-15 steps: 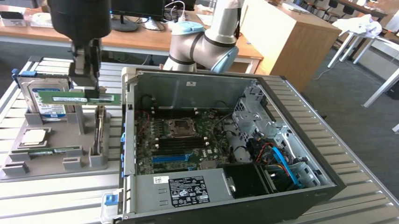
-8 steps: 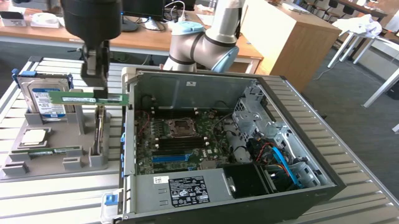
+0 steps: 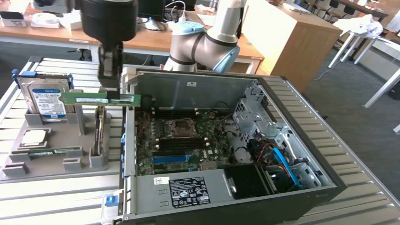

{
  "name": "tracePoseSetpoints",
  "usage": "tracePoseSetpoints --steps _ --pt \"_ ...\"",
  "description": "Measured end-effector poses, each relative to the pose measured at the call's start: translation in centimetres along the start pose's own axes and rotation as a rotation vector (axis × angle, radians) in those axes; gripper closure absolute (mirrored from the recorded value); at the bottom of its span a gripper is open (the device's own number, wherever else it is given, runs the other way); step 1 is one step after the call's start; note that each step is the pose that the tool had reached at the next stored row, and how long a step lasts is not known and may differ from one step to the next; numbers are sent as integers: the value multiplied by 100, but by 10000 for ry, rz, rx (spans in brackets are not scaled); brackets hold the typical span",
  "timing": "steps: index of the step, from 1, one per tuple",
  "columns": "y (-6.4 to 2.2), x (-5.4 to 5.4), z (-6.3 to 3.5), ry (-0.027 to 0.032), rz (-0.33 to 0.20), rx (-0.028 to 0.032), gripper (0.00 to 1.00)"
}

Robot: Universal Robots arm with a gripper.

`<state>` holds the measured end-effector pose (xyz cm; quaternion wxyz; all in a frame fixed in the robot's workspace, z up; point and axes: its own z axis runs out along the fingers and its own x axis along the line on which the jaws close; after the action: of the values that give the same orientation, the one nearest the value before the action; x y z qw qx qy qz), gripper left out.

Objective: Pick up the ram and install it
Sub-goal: 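Pick up the ram and move it above insertion slot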

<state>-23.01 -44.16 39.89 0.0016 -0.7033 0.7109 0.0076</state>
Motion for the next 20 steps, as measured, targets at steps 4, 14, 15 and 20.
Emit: tracePoseSetpoints --steps 4,14,15,20 --pt "-117 -1 -1 0 -6 0 88" --pt "-404 -4 -4 1 -19 0 88" --pt "-431 -5 -3 0 -21 1 88" --pt "-570 -6 -5 1 -27 -1 88"
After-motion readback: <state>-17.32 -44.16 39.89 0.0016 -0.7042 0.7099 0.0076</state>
